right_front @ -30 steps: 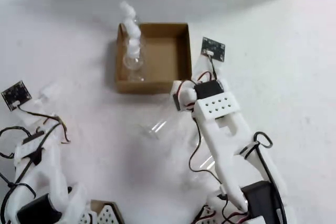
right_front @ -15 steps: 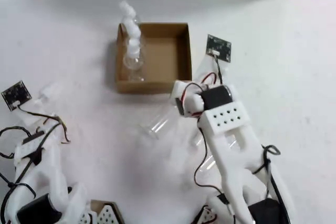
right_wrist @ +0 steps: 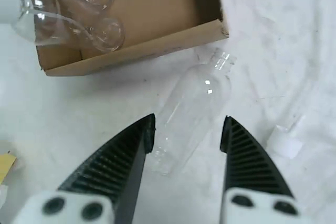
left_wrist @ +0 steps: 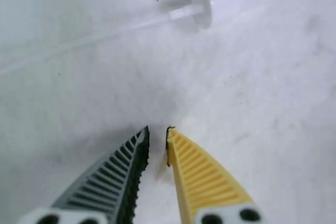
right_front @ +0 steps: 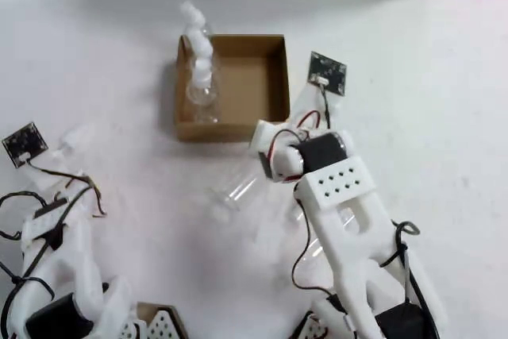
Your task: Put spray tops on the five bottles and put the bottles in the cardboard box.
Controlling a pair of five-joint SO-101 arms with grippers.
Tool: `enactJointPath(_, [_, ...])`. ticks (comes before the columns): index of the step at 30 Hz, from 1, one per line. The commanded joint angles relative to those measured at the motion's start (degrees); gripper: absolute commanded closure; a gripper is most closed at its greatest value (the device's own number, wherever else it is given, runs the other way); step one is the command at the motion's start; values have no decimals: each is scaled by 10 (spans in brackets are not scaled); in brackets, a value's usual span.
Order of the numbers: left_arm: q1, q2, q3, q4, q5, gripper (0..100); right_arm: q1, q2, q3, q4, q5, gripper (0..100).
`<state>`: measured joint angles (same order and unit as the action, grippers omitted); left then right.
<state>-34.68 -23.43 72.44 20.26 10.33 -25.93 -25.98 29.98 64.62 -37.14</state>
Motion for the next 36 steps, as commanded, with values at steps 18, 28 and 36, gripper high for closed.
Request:
enactJointPath(18, [-4, -1, -31, -12, 4, 934, -17, -22, 73, -77, -2, 821])
enactJointPath(28, [0, -1, -31, -11, 2, 936, -12, -22, 98, -80, -1, 821])
enactJointPath(36, [-65, -78, -104, 120, -47, 936, 11, -22, 101, -95, 37, 821])
